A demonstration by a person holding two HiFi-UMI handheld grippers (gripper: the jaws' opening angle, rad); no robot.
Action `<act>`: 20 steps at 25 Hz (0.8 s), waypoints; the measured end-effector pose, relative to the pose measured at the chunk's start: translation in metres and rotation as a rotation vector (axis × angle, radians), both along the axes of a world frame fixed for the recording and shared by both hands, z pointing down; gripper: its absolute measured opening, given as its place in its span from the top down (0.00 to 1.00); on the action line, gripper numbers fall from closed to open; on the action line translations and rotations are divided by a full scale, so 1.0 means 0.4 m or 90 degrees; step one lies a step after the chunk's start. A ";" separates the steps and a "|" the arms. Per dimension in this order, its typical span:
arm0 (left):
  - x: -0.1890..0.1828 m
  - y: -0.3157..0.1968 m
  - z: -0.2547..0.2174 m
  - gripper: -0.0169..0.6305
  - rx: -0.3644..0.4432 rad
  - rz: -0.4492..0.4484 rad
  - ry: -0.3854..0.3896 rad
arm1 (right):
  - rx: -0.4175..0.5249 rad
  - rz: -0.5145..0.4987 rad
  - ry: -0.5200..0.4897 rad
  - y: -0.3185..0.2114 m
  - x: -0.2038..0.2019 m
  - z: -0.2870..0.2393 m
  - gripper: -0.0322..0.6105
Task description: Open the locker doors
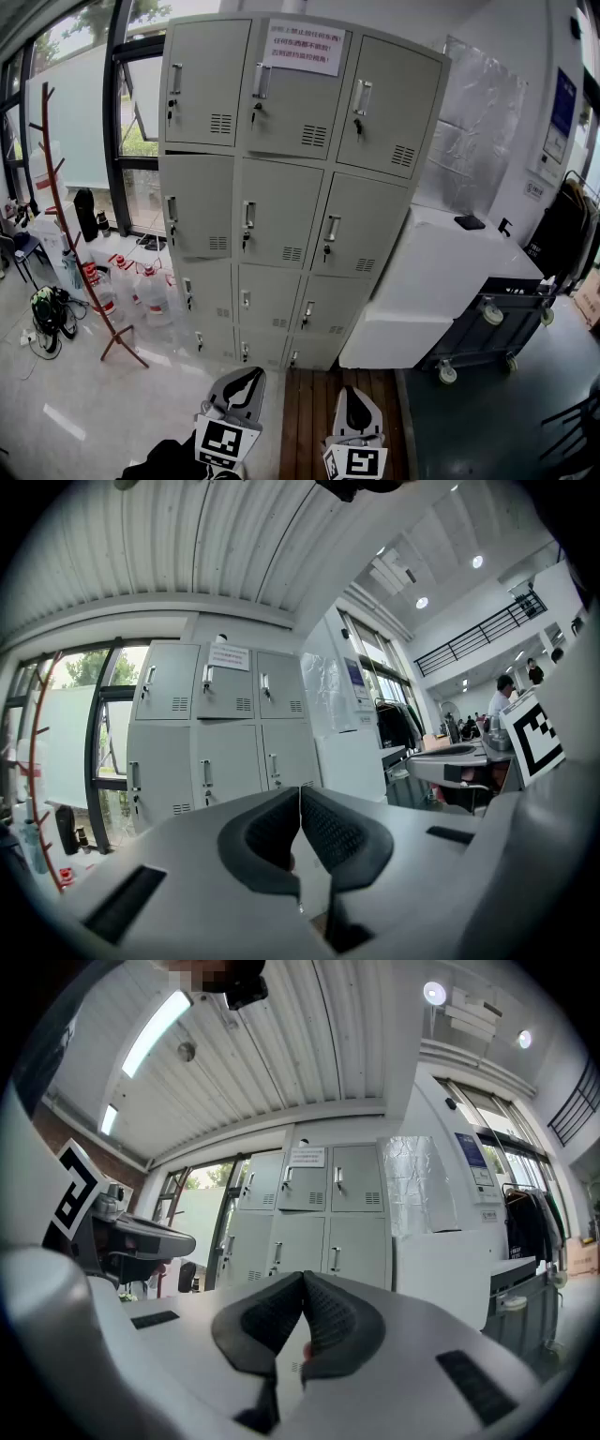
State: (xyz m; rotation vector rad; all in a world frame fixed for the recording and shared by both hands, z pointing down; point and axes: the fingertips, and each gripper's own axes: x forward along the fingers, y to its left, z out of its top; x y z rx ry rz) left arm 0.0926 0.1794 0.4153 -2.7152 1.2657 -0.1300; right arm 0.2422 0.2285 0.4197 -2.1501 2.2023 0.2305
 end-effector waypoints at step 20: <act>-0.131 -0.279 -0.036 0.94 0.008 0.053 0.018 | 0.001 0.072 0.006 -0.247 -0.138 -0.041 0.93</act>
